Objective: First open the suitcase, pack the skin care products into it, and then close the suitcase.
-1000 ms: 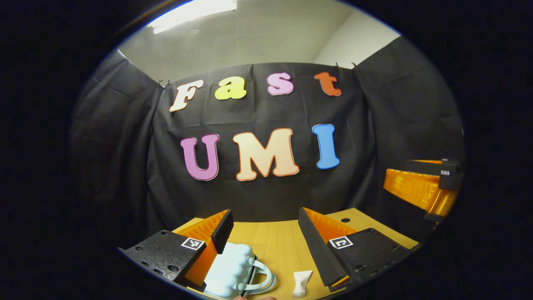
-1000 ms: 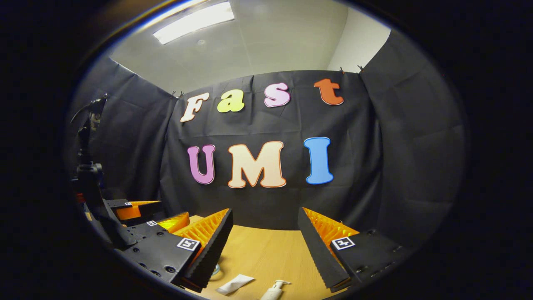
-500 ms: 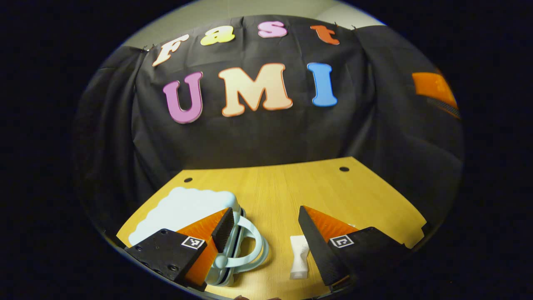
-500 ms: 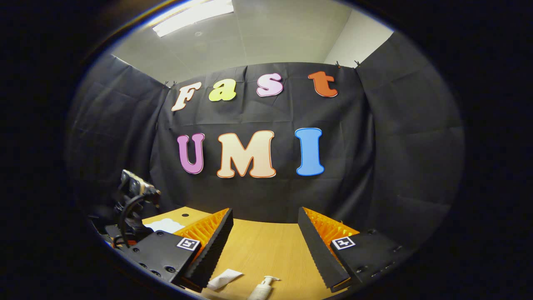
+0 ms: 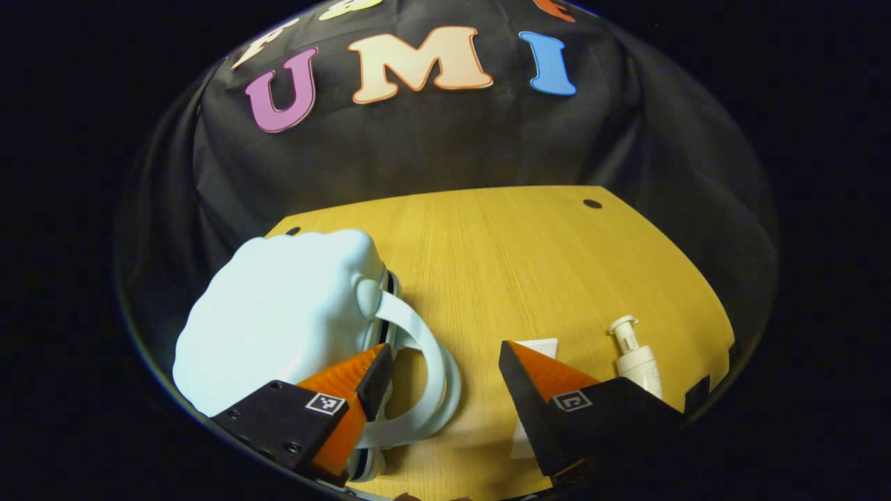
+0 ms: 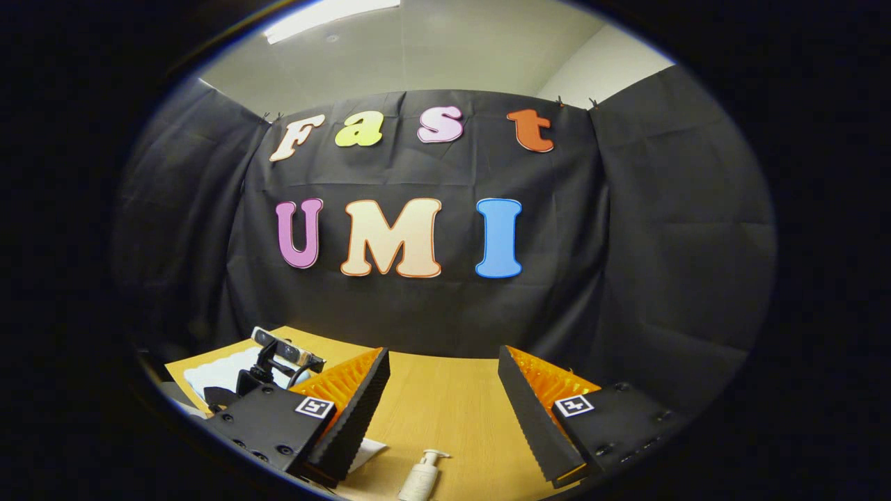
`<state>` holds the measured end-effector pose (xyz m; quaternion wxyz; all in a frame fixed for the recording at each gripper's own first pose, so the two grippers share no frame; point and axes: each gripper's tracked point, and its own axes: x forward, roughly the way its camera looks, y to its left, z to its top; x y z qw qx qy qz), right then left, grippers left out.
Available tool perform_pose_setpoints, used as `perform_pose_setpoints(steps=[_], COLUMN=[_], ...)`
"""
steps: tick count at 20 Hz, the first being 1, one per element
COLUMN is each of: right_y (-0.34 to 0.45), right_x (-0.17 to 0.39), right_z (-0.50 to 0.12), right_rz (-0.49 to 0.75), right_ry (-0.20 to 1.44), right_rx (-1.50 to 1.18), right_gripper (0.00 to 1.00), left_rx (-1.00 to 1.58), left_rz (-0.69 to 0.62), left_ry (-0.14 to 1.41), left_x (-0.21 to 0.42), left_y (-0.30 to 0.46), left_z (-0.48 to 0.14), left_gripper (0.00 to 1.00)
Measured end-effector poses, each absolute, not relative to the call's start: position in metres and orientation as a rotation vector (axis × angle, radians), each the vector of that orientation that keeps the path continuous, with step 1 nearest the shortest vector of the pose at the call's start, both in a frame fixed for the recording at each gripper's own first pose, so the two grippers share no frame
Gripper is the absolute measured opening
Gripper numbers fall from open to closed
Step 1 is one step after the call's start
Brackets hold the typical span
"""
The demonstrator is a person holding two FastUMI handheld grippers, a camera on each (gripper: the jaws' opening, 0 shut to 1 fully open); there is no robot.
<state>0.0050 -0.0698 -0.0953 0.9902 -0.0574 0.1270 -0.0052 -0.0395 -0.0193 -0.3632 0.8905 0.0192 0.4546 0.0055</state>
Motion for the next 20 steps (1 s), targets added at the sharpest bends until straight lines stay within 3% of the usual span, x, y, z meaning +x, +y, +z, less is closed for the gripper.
perform_pose_setpoints(steps=[1,4,5,6,10,16,20], right_y=[-0.070,-0.068,-0.067,-0.067,-0.064,-0.061,-0.053], right_x=[0.004,0.001,0.000,-0.001,-0.004,-0.003,0.000], right_z=[-0.095,-0.093,-0.094,-0.093,-0.090,-0.092,-0.097], right_rz=[-0.015,-0.022,-0.023,-0.023,-0.023,-0.032,-0.017], right_ry=[0.255,0.252,0.252,0.249,0.235,0.233,0.232], right_rx=[-0.127,-0.157,-0.167,-0.178,-0.205,-0.166,-0.141], right_gripper=[0.99,1.00,1.00,1.00,1.00,1.00,1.00], left_rx=[0.035,0.033,0.028,0.023,0.020,-0.044,-0.097], left_rz=[0.001,-0.014,-0.010,-0.002,-0.014,-0.111,-0.123], left_ry=[0.957,0.999,1.013,1.026,1.065,1.095,1.051], left_x=[-0.039,-0.041,-0.042,-0.043,-0.043,-0.040,-0.028], left_y=[-0.020,-0.021,-0.019,-0.017,-0.015,-0.021,-0.008], left_z=[-0.368,-0.382,-0.385,-0.388,-0.391,-0.365,-0.325], left_gripper=[0.92,0.72,0.69,0.52,0.17,0.02,0.00])
